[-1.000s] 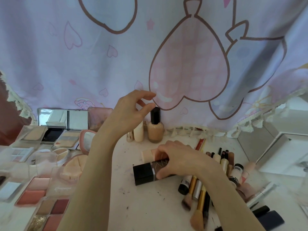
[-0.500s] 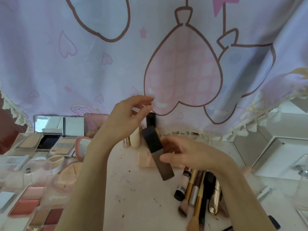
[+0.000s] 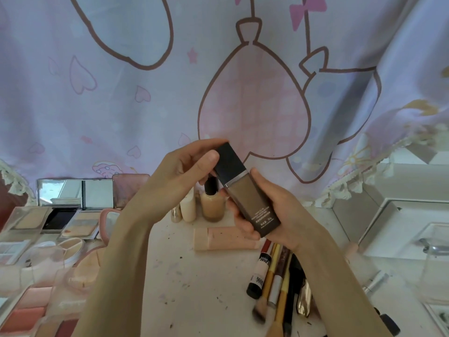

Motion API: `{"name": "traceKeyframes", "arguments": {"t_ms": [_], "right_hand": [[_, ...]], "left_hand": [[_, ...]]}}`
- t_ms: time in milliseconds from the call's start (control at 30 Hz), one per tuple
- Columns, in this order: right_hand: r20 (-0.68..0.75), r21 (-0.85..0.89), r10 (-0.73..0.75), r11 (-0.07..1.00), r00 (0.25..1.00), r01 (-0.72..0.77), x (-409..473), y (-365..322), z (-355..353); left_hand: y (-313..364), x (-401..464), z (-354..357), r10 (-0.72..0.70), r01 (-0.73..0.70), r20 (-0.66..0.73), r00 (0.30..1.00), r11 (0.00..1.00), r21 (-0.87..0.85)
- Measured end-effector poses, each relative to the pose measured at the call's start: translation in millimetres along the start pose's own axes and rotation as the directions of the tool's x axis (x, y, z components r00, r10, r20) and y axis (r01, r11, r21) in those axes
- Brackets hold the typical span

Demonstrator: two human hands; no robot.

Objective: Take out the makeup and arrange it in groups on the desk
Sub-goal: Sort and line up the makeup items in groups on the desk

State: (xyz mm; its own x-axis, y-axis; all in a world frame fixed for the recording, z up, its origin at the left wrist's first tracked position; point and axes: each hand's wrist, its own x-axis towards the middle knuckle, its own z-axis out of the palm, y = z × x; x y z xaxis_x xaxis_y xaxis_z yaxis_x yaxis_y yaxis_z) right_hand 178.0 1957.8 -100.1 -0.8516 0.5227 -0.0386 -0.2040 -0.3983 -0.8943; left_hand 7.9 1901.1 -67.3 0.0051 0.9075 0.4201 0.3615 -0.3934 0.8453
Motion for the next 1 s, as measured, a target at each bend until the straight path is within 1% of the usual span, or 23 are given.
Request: {"name": "traceKeyframes", "arguments": {"t_ms": [67,133,167,233,333,433,500,600,667,733,800,867,1000], "right_hand": [[0.112,0.061,0.018,0.998,0.994,-0.025,0,1,2],[0.225,0.083,0.02,0.996,0.974,-0.039,1,3,3],[0.266,0.074,0.016,0.997,0.964,-0.037,1,3,3],[0.286,0.01,-0.007,1.0,0.958,0.004,-1,4,4],[0.268,-0.084,-0.073,0.992,0.961,0.099,-4,3,4],[0.238,-0.14,-0.108,0.979,0.965,0.144,-6,-1,6],[0.213,-0.147,-0.109,0.979,0.971,0.142,-7,-2,9],[0.185,-0.11,-0.06,0.991,0.981,0.081,-8,0,13],[0.157,-0.1,-0.033,0.994,0.987,0.049,-5,1,16],[0.109,-0.138,-0.036,0.989,0.993,0.051,-2,1,16],[0.076,-0.176,-0.054,0.982,0.996,0.066,0,0,16],[0.065,-0.156,-0.061,0.985,0.996,0.071,2,1,16],[0.03,-0.149,-0.086,0.985,0.996,0.09,6,8,20]], "left_hand": [[0,-1,0,0.012,-0.01,0.039,0.999,0.999,-0.052],[1,-2,1,0.05,-0.043,0.053,0.997,0.992,-0.115],[2,-2,1,0.058,-0.051,0.044,0.997,0.988,-0.146],[3,-2,2,0.06,-0.057,0.015,0.998,0.986,-0.16],[2,0,2,0.081,-0.079,0.004,0.997,0.985,-0.156],[2,0,3,0.117,-0.115,0.002,0.993,0.979,-0.17],[3,0,6,0.13,-0.128,-0.005,0.992,0.967,-0.22],[0,2,11,0.111,-0.111,-0.016,0.994,0.95,-0.292],[-3,2,9,0.091,-0.095,-0.026,0.995,0.946,-0.309],[-7,3,6,0.078,-0.082,-0.026,0.997,0.953,-0.291],[-8,2,2,0.068,-0.065,0.001,0.998,0.966,-0.25],[-9,2,1,0.057,-0.05,0.025,0.998,0.974,-0.219],[-10,1,-2,0.053,-0.047,0.021,0.998,0.975,-0.216]]}}
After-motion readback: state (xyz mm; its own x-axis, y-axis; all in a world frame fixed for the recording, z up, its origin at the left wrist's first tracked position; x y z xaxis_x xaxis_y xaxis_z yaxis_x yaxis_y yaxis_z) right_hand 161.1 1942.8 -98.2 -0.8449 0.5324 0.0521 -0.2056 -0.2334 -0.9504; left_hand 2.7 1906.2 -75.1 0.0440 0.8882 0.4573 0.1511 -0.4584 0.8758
